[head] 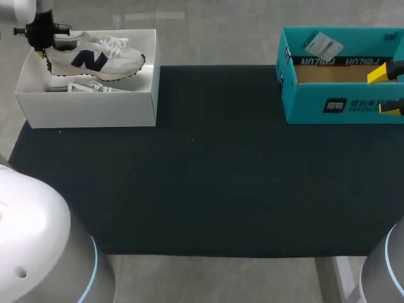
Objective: Take the shoe out of the shoebox, open the shoe tongue, remove and reinsert the insole, then place the shoe into the shoebox
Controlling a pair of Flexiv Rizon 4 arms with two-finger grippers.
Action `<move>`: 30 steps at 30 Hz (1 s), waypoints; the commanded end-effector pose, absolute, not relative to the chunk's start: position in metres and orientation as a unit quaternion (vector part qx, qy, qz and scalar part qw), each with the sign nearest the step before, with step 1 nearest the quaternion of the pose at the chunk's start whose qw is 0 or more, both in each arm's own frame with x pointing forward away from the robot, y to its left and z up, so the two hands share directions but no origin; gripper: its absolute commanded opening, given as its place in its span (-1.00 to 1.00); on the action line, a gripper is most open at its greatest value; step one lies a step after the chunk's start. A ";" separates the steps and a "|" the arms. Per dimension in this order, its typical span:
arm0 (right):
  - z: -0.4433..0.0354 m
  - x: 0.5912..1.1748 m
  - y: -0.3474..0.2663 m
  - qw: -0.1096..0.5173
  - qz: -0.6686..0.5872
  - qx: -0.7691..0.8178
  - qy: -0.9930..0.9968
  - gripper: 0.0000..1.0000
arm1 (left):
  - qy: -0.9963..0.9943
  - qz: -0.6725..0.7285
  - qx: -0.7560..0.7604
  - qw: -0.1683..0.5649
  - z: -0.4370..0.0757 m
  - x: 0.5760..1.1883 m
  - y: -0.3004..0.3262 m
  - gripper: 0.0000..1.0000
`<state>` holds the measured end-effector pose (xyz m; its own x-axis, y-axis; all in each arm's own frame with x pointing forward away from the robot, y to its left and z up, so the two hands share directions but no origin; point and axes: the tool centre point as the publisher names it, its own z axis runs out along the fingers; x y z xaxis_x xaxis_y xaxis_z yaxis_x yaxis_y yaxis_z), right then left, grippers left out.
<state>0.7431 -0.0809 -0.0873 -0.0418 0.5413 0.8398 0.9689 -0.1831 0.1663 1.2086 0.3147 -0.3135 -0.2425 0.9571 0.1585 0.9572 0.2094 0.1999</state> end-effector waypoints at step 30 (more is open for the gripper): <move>-0.088 0.744 -0.080 0.254 -0.420 -0.645 -0.587 1.00 | -0.738 -0.077 -0.670 0.000 -0.386 1.226 0.322 0.07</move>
<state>0.7431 -0.0809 -0.0873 -0.0419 0.5412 0.8398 0.9690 -0.1829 0.1663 1.2167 0.3211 -0.3878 -0.1051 0.9889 0.1053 0.9868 0.0906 0.1343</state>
